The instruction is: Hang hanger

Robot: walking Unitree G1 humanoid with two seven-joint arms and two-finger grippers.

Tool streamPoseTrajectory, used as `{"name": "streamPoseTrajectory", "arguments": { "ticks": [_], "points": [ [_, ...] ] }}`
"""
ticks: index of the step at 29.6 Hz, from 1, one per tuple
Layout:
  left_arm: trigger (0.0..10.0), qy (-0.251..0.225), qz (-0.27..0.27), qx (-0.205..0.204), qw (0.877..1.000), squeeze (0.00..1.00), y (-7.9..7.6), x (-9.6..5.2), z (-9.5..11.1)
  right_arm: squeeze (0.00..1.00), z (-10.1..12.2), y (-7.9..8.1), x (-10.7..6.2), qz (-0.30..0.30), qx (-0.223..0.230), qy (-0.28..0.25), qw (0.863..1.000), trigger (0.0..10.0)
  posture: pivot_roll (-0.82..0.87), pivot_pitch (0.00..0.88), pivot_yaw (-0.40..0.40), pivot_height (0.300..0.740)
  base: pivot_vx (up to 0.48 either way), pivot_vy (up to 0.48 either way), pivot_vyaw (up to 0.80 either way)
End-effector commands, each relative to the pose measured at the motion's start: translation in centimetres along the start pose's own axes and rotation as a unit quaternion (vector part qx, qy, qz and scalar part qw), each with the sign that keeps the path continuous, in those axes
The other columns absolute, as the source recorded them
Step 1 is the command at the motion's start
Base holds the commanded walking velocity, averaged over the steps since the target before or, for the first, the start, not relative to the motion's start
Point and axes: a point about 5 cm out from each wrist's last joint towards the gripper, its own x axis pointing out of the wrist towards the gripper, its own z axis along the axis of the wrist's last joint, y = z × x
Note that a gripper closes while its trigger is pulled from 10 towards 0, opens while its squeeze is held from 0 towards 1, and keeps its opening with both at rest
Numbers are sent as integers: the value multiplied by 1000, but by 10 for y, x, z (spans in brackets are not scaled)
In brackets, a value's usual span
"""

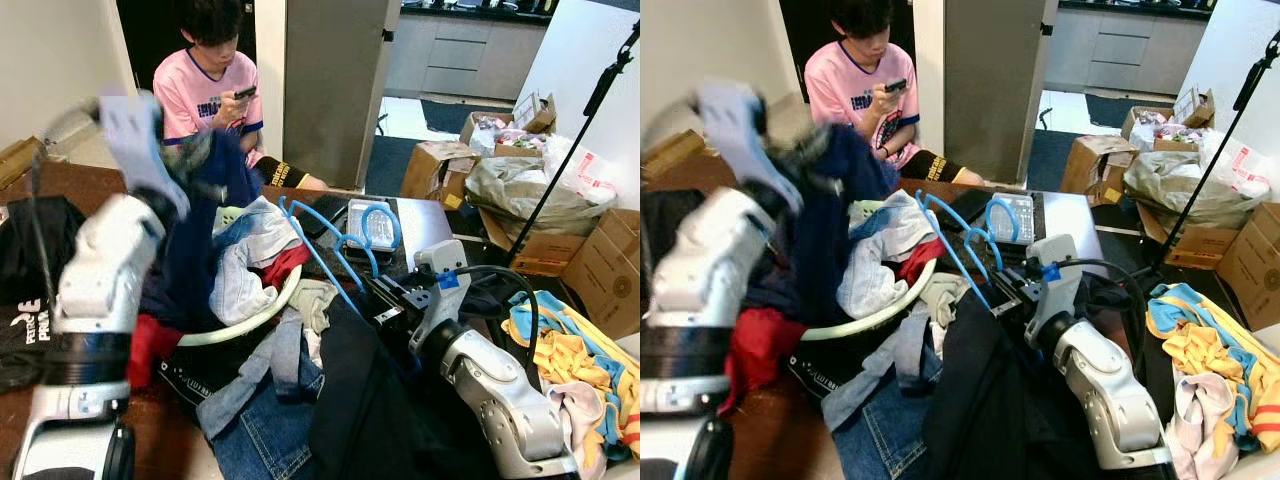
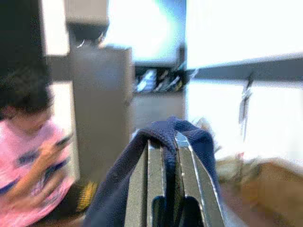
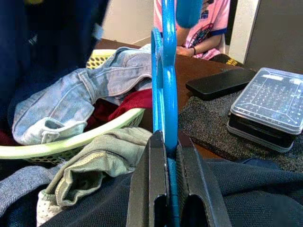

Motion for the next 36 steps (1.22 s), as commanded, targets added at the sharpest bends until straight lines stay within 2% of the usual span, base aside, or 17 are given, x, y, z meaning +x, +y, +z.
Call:
{"name": "streamPoseTrajectory", "arguments": {
  "ticks": [1, 3, 5, 12, 15, 20, 21, 22, 24, 25, 26, 27, 28, 30, 31, 34, 36],
  "points": [
    [0, -74, -48, -11, 996, 0, -5, 9, 45, 0, -13, -1, 1, -7, 10, 30, 999, 10000, 28, 4, -34, 740, 0, 0, 0],
    [0, -74, -48, -11, 996, 0, -5, 9, 45, 0, -13, -1, 1, -7, 10, 30, 999, 10000, 28, 4, -34, 740, 0, 0, 0],
    [0, -126, -83, -34, 988, 0, -13, 22, 79, 0, -14, -1, 2, -8, 11, 31, 999, 10000, 26, 0, -35, 740, 0, 0, 0],
    [0, -163, -85, -50, 982, 0, -12, 27, 99, 0, -14, -2, 3, -9, 12, 31, 999, 10000, 24, 0, -35, 740, 0, 0, 0],
    [0, -208, -10, 21, 978, 0, 24, 19, 143, 0, -14, -2, 3, -11, 14, 29, 999, 10000, 30, 0, -32, 740, 0, 0, 0],
    [0, -219, 48, 53, 973, 0, 45, 12, 158, 0, -14, -2, 4, -12, 15, 28, 999, 10000, 30, 0, -32, 740, 0, 0, 0],
    [0, -222, 106, 87, 965, 0, 63, 4, 168, 0, -14, -2, 4, -12, 16, 27, 999, 10000, 33, 0, -32, 740, 0, 0, 0],
    [0, -212, 182, 158, 947, 0, 82, -10, 177, 0, -14, -2, 4, -12, 17, 27, 999, 10000, 38, 1, -35, 740, 0, 0, 0],
    [0, -212, 182, 158, 947, 0, 82, -10, 177, 0, -14, -2, 4, -12, 17, 27, 999, 10000, 38, 1, -35, 740, 0, 0, 0],
    [0, -202, 243, 218, 924, 0, 96, -22, 184, 0, -14, -2, 4, -12, 19, 26, 999, 10000, 38, 1, -35, 740, 0, 0, 0],
    [0, -202, 243, 218, 924, 0, 96, -22, 184, 0, -14, -2, 4, -12, 19, 26, 999, 10000, 38, 1, -35, 740, 0, 0, 0],
    [0, -189, 289, 262, 901, 0, 107, -33, 187, 0, -14, -2, 4, -12, 20, 26, 999, 10000, 40, 3, -38, 740, 0, 0, 0],
    [0, -189, 289, 262, 901, 0, 107, -33, 187, 0, -14, -2, 4, -12, 20, 26, 999, 10000, 40, 3, -38, 740, 0, 0, 0],
    [0, -161, 354, 347, 854, 0, 120, -50, 189, 0, -14, -2, 4, -11, 21, 26, 999, 10000, 41, 6, -40, 740, 0, 0, 0],
    [0, -161, 354, 347, 854, 0, 120, -50, 189, 0, -14, -2, 4, -11, 21, 26, 999, 10000, 41, 6, -40, 740, 0, 0, 0],
    [0, -161, 385, 365, 832, 0, 125, -56, 189, 0, -14, -2, 4, -10, 23, 27, 999, 10000, 41, 6, -42, 740, 0, 0, 0],
    [0, -161, 385, 365, 832, 0, 125, -56, 189, 0, -14, -2, 4, -10, 23, 27, 999, 10000, 41, 6, -42, 740, 0, 0, 0]
  ]
}}
